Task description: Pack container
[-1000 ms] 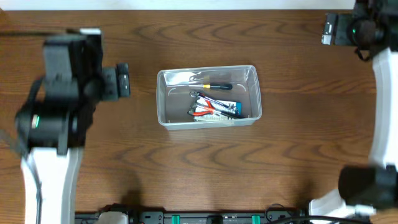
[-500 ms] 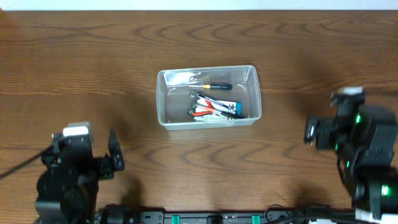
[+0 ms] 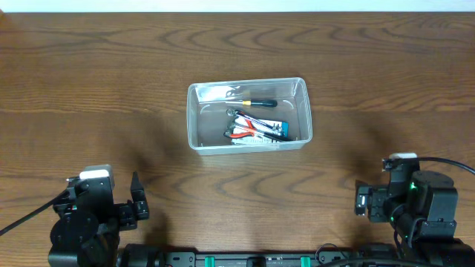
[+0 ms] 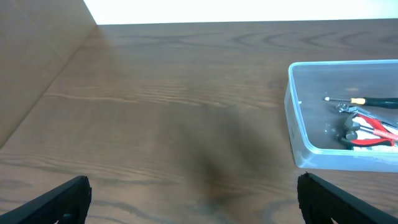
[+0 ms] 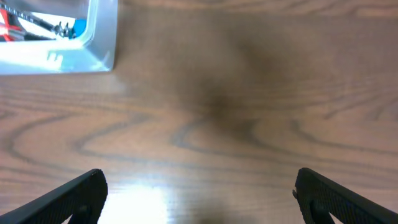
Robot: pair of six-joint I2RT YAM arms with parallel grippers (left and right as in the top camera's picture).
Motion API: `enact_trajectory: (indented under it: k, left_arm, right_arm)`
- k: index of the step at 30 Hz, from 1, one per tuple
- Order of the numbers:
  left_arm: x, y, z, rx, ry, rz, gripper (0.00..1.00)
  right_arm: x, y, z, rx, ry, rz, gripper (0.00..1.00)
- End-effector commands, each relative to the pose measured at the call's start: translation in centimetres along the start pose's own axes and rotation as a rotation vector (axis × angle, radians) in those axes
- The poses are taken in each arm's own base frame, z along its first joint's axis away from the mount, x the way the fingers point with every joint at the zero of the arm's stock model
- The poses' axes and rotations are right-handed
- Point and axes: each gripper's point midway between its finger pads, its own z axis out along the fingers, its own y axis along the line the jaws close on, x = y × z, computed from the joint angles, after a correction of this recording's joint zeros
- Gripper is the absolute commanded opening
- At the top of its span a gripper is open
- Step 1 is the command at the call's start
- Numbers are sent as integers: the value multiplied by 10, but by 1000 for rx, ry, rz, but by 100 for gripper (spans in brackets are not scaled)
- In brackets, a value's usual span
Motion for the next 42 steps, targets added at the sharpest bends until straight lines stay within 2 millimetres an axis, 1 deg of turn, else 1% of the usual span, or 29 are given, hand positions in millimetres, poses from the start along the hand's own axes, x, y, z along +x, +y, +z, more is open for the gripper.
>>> enact_trajectory:
  k: [1, 8, 11, 14, 21, 24, 25, 29, 31, 34, 38, 42]
  left_arm:
    - [1, 1, 0, -8, -1, 0, 98]
    - [1, 1, 0, -8, -1, 1, 98]
    - [1, 1, 0, -8, -1, 1, 98]
    - [1, 1, 0, -8, -1, 1, 98]
    - [1, 1, 0, -8, -1, 0, 98]
    - [1, 1, 0, -8, -1, 1, 98]
    - [1, 1, 0, -8, -1, 1, 98]
    - [1, 1, 0, -8, -1, 1, 98]
    - [1, 1, 0, -8, -1, 1, 98]
    - [1, 1, 0, -8, -1, 1, 98]
    - [1, 1, 0, -8, -1, 1, 98]
    - [1, 1, 0, -8, -1, 0, 98]
  right_arm:
    - [2, 2, 0, -9, 3, 11, 99]
    - [2, 3, 0, -11, 2, 9, 99]
    - [0, 13, -7, -53, -44, -42, 99]
    - [0, 18, -10, -72, -61, -63, 99]
    - [-1, 17, -11, -66, -71, -65, 99]
    - [-5, 12, -15, -38, -104, -94, 99]
    - [-11, 11, -17, -35, -143, -92, 99]
    - [-50, 11, -31, -26, -407, -78, 99]
    - [-61, 11, -29, -25, -511, -74, 99]
    - [-65, 12, -14, -24, -614, -69, 99]
    - [-73, 12, 2, -15, -752, -68, 99]
    - [-71, 13, 15, 2, -851, -95, 99]
